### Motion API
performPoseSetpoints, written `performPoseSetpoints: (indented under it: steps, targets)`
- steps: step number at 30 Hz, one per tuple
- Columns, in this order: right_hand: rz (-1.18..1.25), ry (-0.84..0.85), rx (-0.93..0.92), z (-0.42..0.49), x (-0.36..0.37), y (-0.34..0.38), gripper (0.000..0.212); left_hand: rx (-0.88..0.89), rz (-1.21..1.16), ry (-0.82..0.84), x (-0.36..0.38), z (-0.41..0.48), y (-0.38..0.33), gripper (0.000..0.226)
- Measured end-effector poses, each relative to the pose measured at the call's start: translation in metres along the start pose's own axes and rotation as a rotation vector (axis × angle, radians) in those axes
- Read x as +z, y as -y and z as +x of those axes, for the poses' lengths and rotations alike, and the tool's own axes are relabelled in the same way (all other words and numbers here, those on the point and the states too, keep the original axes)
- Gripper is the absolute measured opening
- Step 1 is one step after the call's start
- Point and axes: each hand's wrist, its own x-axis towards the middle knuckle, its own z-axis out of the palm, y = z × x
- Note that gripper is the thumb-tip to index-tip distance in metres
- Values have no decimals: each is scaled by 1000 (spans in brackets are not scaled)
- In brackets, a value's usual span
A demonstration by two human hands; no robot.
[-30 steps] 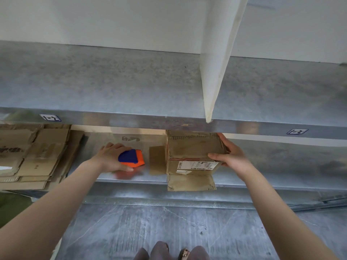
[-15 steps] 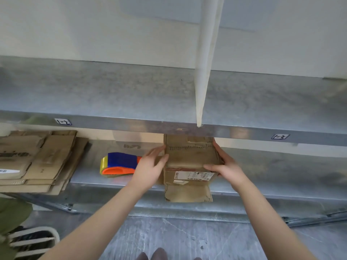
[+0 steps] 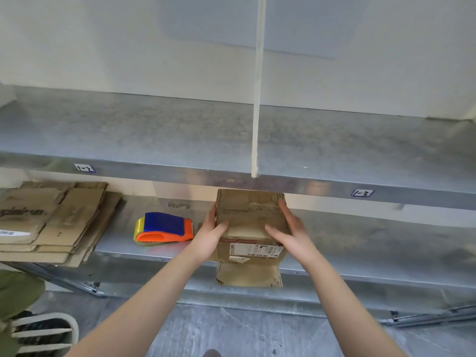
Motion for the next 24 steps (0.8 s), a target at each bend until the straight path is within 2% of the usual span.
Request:
performPoseSetpoints:
  steps: [3, 6, 9, 11, 13, 14, 17, 21, 24]
  targets:
    - [-212, -17, -29, 3, 5, 1, 61, 62, 167, 21, -9, 2, 2, 67]
    - [-131, 8, 4, 10, -1, 3, 58, 48, 342, 55, -22, 12, 4, 53]
    - [-70, 60, 10, 15, -13, 4, 55, 82, 349, 10, -31, 24, -4, 34]
    - [-103, 77, -6, 9, -17, 2, 62, 116, 347, 11, -36, 32, -14, 39]
    - [-160, 7, -58, -3, -13, -5, 71, 76, 302, 71, -39, 39, -23, 46]
    - [-164, -59, -83, -7, -9, -8, 69, 39, 268, 127, -39, 42, -26, 46]
    - [-189, -255, -106, -11, -4, -12, 48, -6, 270, 200, -35, 41, -26, 45]
    - [-347, -417, -124, -7, -1, -15, 39, 58, 455, 68, -21, 16, -13, 59]
    - [-241, -445, -115, -15, 10, -12, 54, 135, 482, -85, -2, -7, 2, 67]
